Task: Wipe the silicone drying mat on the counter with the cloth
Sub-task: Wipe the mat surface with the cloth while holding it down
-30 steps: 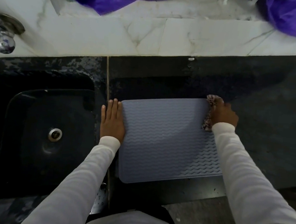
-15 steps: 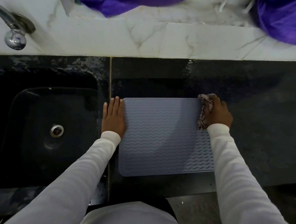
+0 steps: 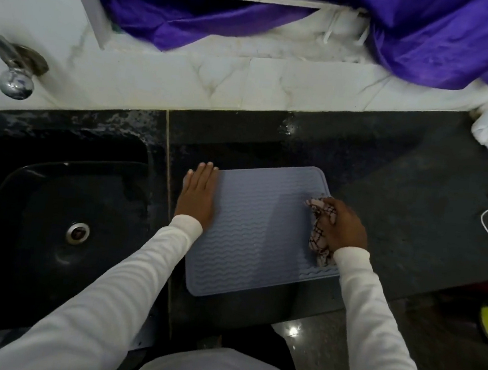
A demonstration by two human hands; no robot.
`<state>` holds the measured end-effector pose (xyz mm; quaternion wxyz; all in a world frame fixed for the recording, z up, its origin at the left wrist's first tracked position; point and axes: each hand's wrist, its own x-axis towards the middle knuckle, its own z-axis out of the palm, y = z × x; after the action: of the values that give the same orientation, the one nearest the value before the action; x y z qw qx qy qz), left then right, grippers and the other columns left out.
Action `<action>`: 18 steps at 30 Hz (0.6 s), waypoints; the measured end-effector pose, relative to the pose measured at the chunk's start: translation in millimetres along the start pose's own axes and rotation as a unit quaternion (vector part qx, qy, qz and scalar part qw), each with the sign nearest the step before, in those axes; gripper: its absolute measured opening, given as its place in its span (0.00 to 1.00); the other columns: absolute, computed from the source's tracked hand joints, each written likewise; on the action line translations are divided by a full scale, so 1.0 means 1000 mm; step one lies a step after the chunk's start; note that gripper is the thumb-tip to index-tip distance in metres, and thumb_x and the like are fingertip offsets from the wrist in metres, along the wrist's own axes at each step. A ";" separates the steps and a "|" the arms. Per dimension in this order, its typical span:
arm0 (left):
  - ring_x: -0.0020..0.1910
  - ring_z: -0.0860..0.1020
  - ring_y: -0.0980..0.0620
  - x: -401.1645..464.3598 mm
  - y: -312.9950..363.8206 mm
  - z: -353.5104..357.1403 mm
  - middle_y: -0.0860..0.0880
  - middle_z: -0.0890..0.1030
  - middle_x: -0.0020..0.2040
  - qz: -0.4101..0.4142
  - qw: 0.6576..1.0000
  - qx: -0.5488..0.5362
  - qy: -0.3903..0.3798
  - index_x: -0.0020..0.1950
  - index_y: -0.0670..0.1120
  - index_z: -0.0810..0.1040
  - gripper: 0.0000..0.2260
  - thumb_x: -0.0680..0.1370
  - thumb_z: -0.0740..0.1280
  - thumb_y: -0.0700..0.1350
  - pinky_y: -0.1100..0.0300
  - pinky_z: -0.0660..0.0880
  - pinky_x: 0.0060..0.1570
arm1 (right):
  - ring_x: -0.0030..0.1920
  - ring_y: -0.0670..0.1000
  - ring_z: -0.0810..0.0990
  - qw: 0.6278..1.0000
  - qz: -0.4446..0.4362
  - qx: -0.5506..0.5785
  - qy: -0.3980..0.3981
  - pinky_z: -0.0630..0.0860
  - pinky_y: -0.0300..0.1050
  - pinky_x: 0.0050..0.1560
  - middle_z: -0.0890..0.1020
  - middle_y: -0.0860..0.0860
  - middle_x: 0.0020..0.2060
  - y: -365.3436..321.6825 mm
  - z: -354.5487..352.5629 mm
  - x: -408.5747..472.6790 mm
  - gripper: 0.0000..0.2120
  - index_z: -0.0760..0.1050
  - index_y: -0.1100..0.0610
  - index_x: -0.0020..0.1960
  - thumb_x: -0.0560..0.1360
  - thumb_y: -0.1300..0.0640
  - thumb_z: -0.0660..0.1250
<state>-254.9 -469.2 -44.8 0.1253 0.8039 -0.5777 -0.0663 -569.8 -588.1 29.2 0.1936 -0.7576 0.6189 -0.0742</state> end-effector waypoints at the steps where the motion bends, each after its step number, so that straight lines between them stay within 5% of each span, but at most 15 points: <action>1: 0.80 0.48 0.45 0.006 0.013 0.001 0.43 0.52 0.80 0.024 1.000 -0.017 -0.011 0.80 0.41 0.51 0.28 0.80 0.53 0.37 0.49 0.41 0.78 | 0.54 0.64 0.78 1.000 0.011 -0.005 -0.001 0.74 0.54 0.53 0.76 0.59 0.58 0.004 0.002 0.009 0.19 0.70 0.47 0.67 0.76 0.51 0.64; 8: 0.80 0.48 0.48 0.050 0.110 0.018 0.45 0.50 0.81 0.162 0.977 -0.060 -0.127 0.80 0.43 0.50 0.30 0.80 0.59 0.41 0.57 0.37 0.76 | 0.55 0.67 0.76 0.998 0.007 -0.058 -0.031 0.73 0.58 0.52 0.67 0.62 0.64 -0.011 0.024 0.087 0.25 0.60 0.51 0.75 0.79 0.52 0.59; 18: 0.80 0.45 0.49 0.114 0.173 0.029 0.46 0.44 0.81 0.170 0.966 0.048 -0.186 0.80 0.42 0.44 0.30 0.83 0.55 0.48 0.55 0.41 0.77 | 0.61 0.62 0.71 0.993 0.003 -0.095 -0.072 0.73 0.57 0.57 0.55 0.54 0.76 -0.014 0.045 0.123 0.25 0.60 0.54 0.75 0.81 0.47 0.56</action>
<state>-382.7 -633.0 -20.3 -0.0137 0.6721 -0.7218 -0.1645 -514.2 -695.6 -22.3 0.1653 -0.7739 0.6100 0.0402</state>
